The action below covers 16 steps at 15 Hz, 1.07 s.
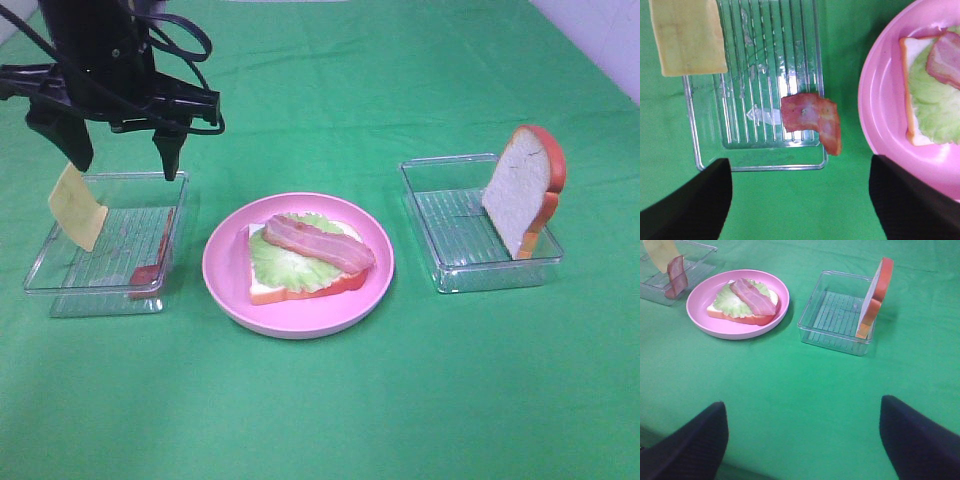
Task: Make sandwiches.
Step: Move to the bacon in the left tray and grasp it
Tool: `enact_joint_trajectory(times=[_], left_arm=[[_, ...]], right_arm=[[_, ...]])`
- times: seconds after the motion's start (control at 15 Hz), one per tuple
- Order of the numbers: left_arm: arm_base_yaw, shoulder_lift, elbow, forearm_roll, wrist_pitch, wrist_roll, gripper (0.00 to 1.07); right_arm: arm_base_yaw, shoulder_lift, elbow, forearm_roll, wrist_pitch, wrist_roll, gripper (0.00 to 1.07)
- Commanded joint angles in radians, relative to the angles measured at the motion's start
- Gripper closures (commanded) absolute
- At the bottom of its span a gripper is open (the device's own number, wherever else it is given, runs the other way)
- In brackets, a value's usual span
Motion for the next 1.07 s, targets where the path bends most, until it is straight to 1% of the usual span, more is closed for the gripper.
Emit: enact_joint_trajectory(times=[0.07,0.13,0.67,0.73,0.87,1.0,1.07], left_arm=[[0.044,-0.004,0.008,-0.072,0.034,-0.002,0.34],[0.049,0.006,0.008,-0.094,0.01,0.011,0.34],[0.049,0.135,0.008,-0.126,0.01,0.026,0.34],[0.045,0.167,0.008,-0.145,0.01,0.034,0.34],[0.045,0.179,0.008,-0.17,0.008,0.041,0.34],[0.045,0.181,0.008,-0.168,0.008,0.041,0.35],[0.045,0.181,0.008,-0.166,0.008,0.041,0.41]], right_arm=[[0.003,-0.023,0.003,-0.006,-0.001,0.008,0.31],[0.003,-0.023,0.003,-0.006,-0.001,0.008,0.31],[0.003,-0.023,0.003,-0.006,-0.001,0.008,0.31],[0.003,-0.023,0.003,-0.006,-0.001,0.008,0.31],[0.003,-0.023,0.003,-0.006,-0.001,0.008,0.31],[0.003,-0.023,0.003,-0.006,-0.001,0.008,0.31],[0.003,-0.023,0.003,-0.006,-0.001,0.008,0.31]])
